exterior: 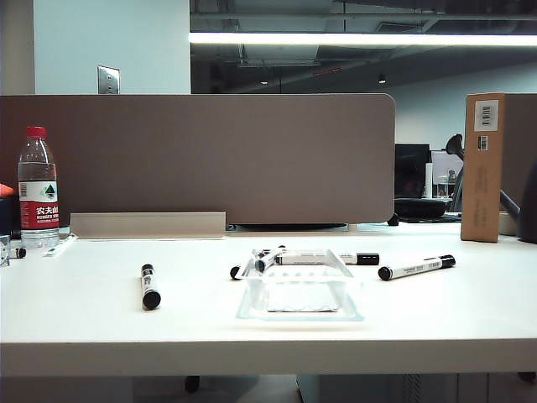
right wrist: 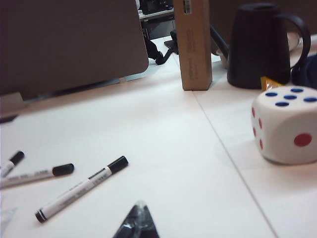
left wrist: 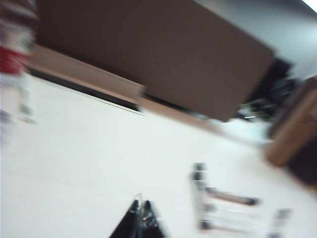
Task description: Pick up the markers scattered on the table and put them into the packaging box, making sure the markers fit the shape of the box's grooves.
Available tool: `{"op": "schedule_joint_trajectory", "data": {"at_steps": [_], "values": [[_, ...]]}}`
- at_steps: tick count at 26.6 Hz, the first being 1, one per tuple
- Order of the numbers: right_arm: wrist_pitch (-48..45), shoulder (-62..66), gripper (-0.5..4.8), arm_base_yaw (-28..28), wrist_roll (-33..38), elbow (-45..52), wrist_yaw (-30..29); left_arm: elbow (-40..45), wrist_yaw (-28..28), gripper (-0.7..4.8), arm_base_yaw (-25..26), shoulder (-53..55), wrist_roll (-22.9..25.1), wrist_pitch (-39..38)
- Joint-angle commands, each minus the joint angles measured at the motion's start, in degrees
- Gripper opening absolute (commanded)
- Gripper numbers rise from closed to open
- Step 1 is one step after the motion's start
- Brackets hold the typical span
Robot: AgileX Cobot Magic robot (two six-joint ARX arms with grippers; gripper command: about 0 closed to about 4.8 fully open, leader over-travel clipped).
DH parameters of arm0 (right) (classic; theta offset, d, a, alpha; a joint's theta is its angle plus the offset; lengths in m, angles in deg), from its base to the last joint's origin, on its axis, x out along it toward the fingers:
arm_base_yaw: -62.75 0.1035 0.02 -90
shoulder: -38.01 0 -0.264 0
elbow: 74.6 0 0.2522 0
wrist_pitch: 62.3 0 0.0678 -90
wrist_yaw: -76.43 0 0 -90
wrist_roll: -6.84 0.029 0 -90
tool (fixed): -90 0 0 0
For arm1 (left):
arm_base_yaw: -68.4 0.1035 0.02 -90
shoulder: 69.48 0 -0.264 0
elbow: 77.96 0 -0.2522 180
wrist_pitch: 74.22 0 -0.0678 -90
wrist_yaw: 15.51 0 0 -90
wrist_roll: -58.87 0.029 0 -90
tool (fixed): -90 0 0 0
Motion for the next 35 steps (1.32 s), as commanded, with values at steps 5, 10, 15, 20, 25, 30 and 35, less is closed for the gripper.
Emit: {"op": "schedule_joint_trajectory", "data": {"at_steps": [5,10,15,20,25,30,35], "values": [[-0.76,0.07,-0.01,-0.04,7.93,0.28,-1.22,-16.92,5.40,-0.05,-9.70,30.56,-7.76,-8.04],[-0.79,0.04,-0.01,-0.02,7.93,0.26,-1.38,-33.64,7.82,0.00,-17.81,57.57,-3.43,-20.06],[-0.81,0.20,-0.01,0.07,7.93,0.28,-1.36,-53.13,7.21,2.86,-19.30,79.34,-0.59,-39.91],[-0.79,0.15,-0.01,0.31,7.93,0.28,-1.36,-60.52,1.51,4.79,-19.37,87.38,0.85,-41.79],[-0.79,0.17,-0.01,0.37,7.93,0.28,-1.36,-61.72,1.84,4.79,-19.63,89.77,1.68,-40.35],[-0.79,0.17,-0.01,0.42,7.93,0.28,-1.36,-66.97,0.98,4.79,-22.14,97.31,3.39,-47.01],[-0.83,0.17,-0.01,0.59,7.93,0.26,-1.38,-72.11,-2.84,4.79,-22.88,102.99,4.70,-52.61]]}}
